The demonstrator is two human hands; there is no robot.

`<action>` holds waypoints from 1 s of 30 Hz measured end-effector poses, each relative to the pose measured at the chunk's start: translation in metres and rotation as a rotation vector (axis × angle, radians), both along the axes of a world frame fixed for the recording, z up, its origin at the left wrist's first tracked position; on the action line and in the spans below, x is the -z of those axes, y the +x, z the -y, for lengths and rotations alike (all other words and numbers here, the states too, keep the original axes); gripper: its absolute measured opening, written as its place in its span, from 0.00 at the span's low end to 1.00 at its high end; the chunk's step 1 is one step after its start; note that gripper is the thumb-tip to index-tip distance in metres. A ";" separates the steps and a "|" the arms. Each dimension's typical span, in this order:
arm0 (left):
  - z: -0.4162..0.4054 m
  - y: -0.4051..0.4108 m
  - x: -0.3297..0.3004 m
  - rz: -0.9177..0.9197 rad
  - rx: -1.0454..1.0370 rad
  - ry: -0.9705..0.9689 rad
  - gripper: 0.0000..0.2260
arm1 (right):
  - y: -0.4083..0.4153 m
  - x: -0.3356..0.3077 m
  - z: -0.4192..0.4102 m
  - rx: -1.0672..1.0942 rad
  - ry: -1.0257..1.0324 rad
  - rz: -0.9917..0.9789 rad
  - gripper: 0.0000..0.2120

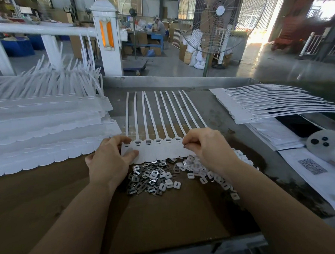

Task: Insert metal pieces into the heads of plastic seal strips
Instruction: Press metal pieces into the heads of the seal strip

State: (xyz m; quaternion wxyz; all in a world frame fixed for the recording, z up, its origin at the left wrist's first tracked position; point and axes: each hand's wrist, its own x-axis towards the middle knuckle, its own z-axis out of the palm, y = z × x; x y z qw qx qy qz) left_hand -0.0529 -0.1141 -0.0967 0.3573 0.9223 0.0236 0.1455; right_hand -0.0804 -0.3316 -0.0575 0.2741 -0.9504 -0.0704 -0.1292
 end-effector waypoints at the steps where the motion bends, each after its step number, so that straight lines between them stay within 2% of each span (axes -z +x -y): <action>1: 0.000 0.000 0.000 0.003 0.003 -0.001 0.13 | 0.001 0.000 0.003 0.028 0.000 0.003 0.05; 5: 0.000 0.001 0.000 0.001 0.002 -0.003 0.13 | 0.002 0.000 0.011 0.095 -0.001 0.020 0.04; 10: 0.000 0.000 0.000 -0.005 0.005 -0.006 0.12 | 0.009 -0.003 0.025 0.193 -0.137 0.063 0.04; 18: 0.000 0.001 0.000 -0.011 0.005 0.007 0.12 | 0.028 -0.002 0.054 0.346 -0.321 -0.044 0.08; 30: 0.000 0.000 0.000 -0.013 0.009 0.005 0.12 | 0.036 0.001 0.062 0.392 -0.528 -0.086 0.09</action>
